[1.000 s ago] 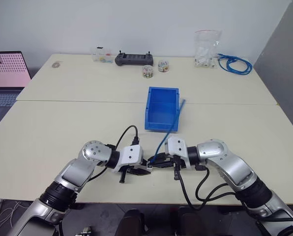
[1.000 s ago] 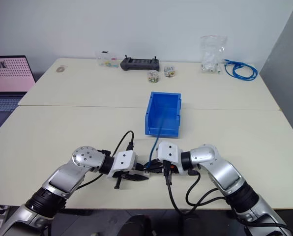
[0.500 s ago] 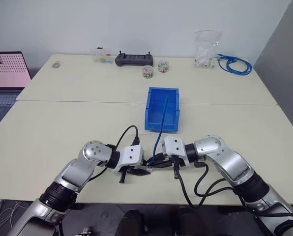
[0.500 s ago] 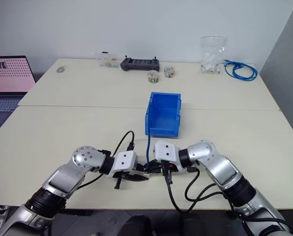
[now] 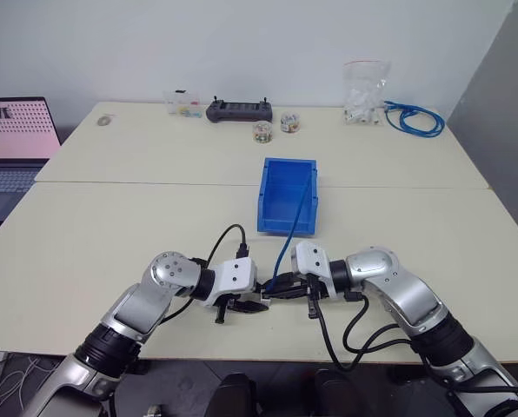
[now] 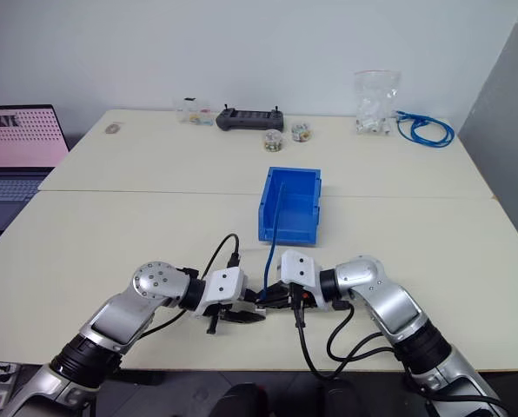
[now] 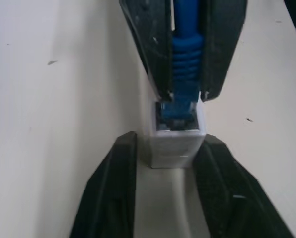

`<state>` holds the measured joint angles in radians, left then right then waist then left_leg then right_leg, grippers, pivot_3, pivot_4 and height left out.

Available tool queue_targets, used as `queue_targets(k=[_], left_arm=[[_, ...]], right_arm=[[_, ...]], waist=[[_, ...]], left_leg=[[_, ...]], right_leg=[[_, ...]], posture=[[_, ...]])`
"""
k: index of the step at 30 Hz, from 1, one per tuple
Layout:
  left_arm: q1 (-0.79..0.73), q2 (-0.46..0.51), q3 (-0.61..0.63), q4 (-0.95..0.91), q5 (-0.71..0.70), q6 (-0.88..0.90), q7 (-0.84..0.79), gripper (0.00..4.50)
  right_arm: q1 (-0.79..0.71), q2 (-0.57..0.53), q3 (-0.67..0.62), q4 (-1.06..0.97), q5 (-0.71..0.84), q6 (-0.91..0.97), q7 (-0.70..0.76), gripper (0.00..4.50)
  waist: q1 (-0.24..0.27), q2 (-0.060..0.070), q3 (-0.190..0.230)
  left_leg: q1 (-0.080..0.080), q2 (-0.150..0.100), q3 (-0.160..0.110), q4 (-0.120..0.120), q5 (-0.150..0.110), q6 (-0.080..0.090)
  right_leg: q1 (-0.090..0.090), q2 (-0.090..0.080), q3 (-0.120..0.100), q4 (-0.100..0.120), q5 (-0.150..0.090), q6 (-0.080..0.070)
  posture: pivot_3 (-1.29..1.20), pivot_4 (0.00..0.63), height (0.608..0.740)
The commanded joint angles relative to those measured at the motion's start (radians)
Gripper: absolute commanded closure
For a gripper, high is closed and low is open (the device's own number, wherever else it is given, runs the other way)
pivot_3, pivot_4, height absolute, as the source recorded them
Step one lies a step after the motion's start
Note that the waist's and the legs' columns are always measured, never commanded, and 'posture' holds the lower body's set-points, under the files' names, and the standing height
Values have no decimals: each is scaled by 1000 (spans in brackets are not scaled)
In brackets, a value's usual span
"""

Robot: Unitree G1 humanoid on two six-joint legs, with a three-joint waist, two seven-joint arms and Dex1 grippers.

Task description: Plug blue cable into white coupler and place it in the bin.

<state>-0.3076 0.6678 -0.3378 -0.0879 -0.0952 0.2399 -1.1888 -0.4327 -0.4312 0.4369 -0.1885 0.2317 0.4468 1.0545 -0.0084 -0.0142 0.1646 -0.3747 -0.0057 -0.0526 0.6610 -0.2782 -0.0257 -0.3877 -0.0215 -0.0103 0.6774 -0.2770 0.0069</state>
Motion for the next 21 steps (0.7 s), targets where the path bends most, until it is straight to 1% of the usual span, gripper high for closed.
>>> queue_targets(k=[1, 6, 8, 9, 11, 13, 15, 17, 20, 21], left_arm=[[65, 10, 128, -102, -97, 75, 57, 1763], [128, 26, 313, -266, -225, 238, 155, 729], [124, 21, 360, -319, -254, 293, 206, 302], [92, 6, 389, -346, -244, 322, 272, 87], [40, -12, 422, -377, -241, 388, 361, 0], [3, 0, 413, -394, -238, 421, 378, 0], [-38, -1, 398, -376, -214, 428, 410, 0], [-77, -8, 385, -338, -196, 419, 435, 0], [-113, -7, 360, -285, -172, 379, 441, 0], [-120, -8, 355, -271, -169, 370, 441, 0]], right_arm=[[17, 3, -96, -107, 71, 83, -63, 4446], [41, -8, -231, -211, 169, 187, -133, 4446], [43, -7, -289, -234, 215, 225, -160, 4446], [9, 18, -354, -223, 265, 257, -198, 4446], [-52, 52, -436, -189, 324, 293, -254, 4446], [-145, 87, -481, -92, 342, 293, -296, 4446], [-252, 112, -493, 44, 327, 273, -316, 4446], [-369, 132, -484, 230, 267, 223, -344, 4446], [-545, 137, -428, 537, 157, 153, -351, 4446], [-593, 135, -410, 627, 130, 135, -340, 3746]], waist=[[0, 0, 2], [-1, -1, 4], [-1, -1, 4], [0, -1, 4], [0, -2, 6], [-1, -3, 8], [-10, -3, 8], [-18, -3, 8], [-23, -3, 9], [-24, -3, 10]], left_leg=[[-1, 0, 0, 0, 0, 0], [-7, 1, -2, 1, 0, 0], [-7, 1, -2, 1, 0, 0], [-7, 1, -2, 1, 0, 0], [-7, 0, -1, 1, 0, 0], [-7, 0, -1, 1, 0, 0], [-6, 0, -1, 1, 0, 0], [-5, 0, 0, 0, 0, 0], [-6, 0, 0, 0, 0, 0], [-6, 0, 2, 0, 0, 0]], right_leg=[[-1, 0, 0, 0, 0, 0], [-7, 0, -1, 2, 1, -2], [-7, 0, -1, 2, 0, -1], [-7, 0, -1, 1, 0, 0], [-6, 0, -1, 1, 0, 0], [-7, 0, -1, 2, 0, 0], [-7, 0, 0, 2, 1, -1], [-7, 0, 0, 3, 3, -5], [-8, 1, 0, 3, 3, -5], [-8, 1, 1, 3, 3, -5]], posture=[[0, 150, 740], [0, 150, 740], [0, 150, 740], [0, 150, 740], [0, 150, 740], [0, 150, 740], [0, 150, 740], [0, 150, 740], [0, 150, 740], [0, 150, 740]])
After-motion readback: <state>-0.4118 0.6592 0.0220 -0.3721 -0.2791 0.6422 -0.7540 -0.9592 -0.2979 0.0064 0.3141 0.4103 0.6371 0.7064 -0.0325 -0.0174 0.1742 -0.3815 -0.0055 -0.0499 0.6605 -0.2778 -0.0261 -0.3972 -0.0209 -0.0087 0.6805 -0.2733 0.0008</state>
